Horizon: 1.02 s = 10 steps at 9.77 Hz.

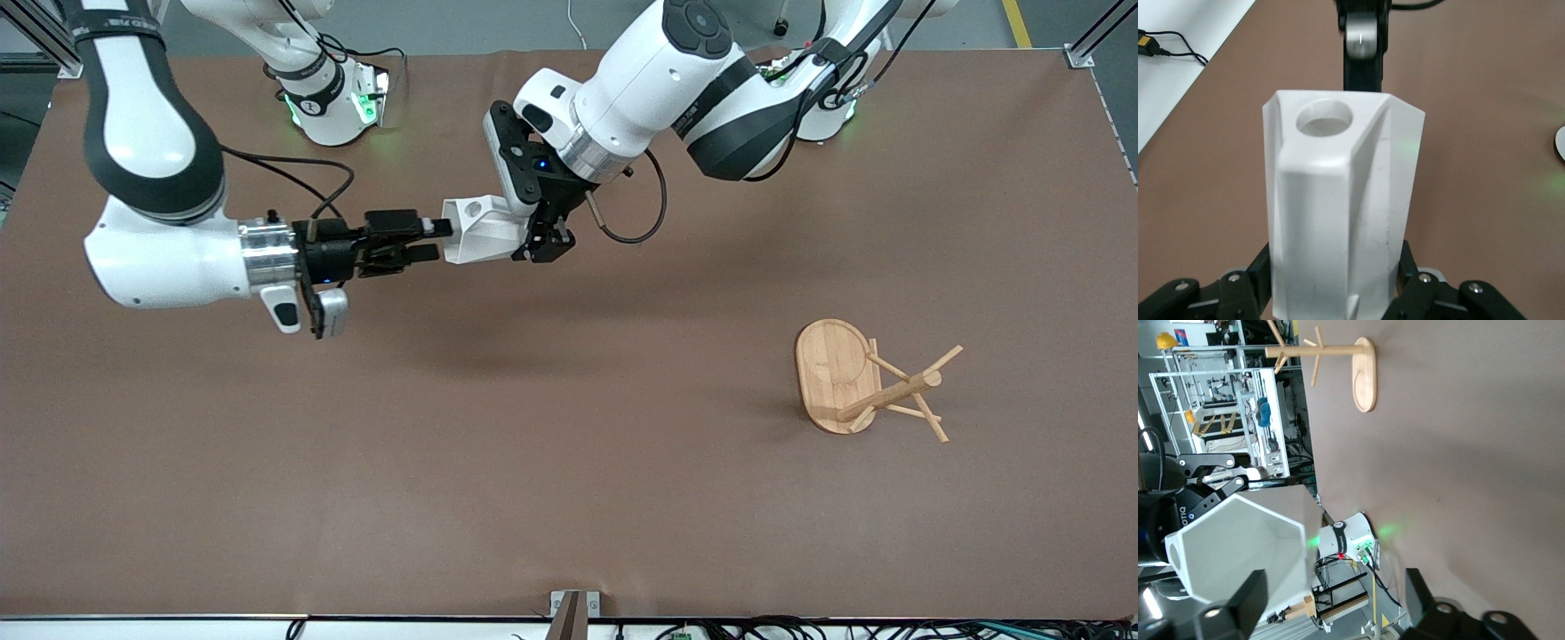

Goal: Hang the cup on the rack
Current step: 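Carry the cup toward the rack with the left gripper while the right gripper withdraws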

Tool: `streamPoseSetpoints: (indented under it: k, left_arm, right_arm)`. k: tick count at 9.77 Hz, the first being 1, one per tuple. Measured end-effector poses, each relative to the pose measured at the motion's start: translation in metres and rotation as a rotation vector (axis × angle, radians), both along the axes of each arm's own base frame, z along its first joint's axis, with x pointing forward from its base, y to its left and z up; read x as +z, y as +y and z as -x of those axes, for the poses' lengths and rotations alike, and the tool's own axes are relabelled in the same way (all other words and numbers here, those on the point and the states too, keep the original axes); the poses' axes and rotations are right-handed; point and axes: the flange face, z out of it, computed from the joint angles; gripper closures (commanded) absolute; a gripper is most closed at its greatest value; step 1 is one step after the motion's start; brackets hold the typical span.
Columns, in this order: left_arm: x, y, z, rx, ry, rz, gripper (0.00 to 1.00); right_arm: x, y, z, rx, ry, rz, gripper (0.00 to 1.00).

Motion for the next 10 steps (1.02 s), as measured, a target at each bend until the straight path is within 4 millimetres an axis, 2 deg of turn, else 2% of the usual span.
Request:
streamPoseSetpoints:
  k: [2,4,5,6,7,9,10]
  left_arm:
    - [-0.002,0.011,-0.011,0.004,-0.009,-0.005,1.00]
    - [-0.002,0.024,-0.024,0.091,0.037,-0.003,1.00]
    - [-0.003,0.036,-0.033,0.142,0.068,-0.012,1.00]
    - [-0.004,0.058,-0.049,0.197,0.100,-0.034,1.00]
    - [-0.006,0.091,-0.072,0.274,0.136,-0.054,1.00]
    - [-0.009,0.165,-0.118,0.490,0.213,-0.049,1.00]
    - [-0.009,0.189,-0.131,0.597,0.254,-0.033,1.00]
  right_arm:
    - [-0.005,-0.048,-0.009,-0.045,0.019,0.047,0.00]
    - [-0.014,-0.131,-0.015,-0.074,0.006,0.246,0.00]
    - [-0.008,-0.172,-0.014,-0.076,-0.025,0.403,0.00]
    - [0.006,-0.207,-0.011,-0.072,-0.076,0.575,0.00]
    - [0.023,-0.233,-0.009,-0.069,-0.143,0.740,0.00]
    - [0.065,-0.265,-0.007,-0.072,-0.244,0.997,0.00]
    - [0.089,-0.276,-0.006,-0.128,-0.244,1.045,0.00]
